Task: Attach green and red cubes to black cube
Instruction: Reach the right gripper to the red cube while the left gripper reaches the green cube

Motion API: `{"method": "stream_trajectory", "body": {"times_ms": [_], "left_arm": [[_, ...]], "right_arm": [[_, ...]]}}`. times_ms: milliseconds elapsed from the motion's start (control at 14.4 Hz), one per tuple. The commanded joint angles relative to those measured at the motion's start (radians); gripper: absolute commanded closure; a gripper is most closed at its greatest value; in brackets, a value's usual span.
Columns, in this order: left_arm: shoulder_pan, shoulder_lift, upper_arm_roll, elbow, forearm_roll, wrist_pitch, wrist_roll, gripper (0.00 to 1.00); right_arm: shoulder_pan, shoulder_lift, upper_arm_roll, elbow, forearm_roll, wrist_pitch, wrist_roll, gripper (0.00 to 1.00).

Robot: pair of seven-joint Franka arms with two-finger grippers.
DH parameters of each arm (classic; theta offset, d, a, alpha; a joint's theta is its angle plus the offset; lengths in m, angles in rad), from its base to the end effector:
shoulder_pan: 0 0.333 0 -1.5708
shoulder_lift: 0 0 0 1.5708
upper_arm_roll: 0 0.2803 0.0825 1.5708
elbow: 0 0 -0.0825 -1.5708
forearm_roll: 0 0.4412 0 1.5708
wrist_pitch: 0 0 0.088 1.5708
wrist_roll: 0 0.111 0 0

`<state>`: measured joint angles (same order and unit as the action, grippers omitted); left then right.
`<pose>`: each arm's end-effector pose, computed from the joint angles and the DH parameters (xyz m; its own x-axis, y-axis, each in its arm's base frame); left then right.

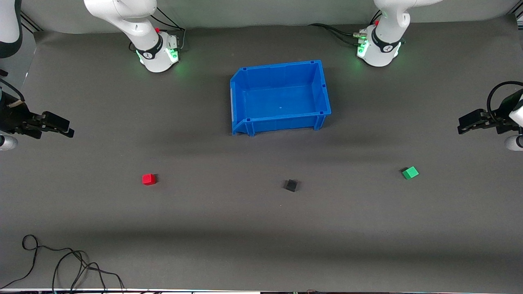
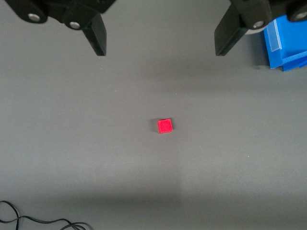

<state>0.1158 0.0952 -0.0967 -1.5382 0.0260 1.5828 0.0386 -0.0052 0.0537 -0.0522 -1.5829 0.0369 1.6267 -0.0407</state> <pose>0.6362 0.0172 0.5439 0.9985 -0.0199 -0.0507 -0.0206 -0.9997 -0.0148 0.6292 -0.0316 0.5500 0.9998 -0.0187 -0.0085 -0.0190 -0.9992 -0.0344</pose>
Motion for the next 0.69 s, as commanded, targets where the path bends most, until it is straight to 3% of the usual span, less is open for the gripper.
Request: {"method": "stream_trajectory", "body": {"times_ms": [0,278,417,625], "left_arm": [[-0.005,-0.028,0.005,-0.028,-0.011,0.013,-0.002,0.01],[-0.005,-0.015,0.005,-0.051,-0.011,0.029,-0.005,0.01],[-0.004,-0.021,0.006,-0.165,-0.009,0.153,-0.005,0.01],[-0.005,0.011,0.006,-0.307,0.0,0.311,-0.005,0.01]], "right_arm": [[0.011,-0.009,-0.012,-0.003,0.021,0.001,-0.015,0.0],[0.011,-0.005,-0.012,0.004,0.021,0.004,-0.007,0.0],[0.011,0.002,-0.012,0.014,0.026,0.007,0.086,0.0],[0.01,0.049,-0.011,0.062,0.075,0.009,0.417,0.0]]}}
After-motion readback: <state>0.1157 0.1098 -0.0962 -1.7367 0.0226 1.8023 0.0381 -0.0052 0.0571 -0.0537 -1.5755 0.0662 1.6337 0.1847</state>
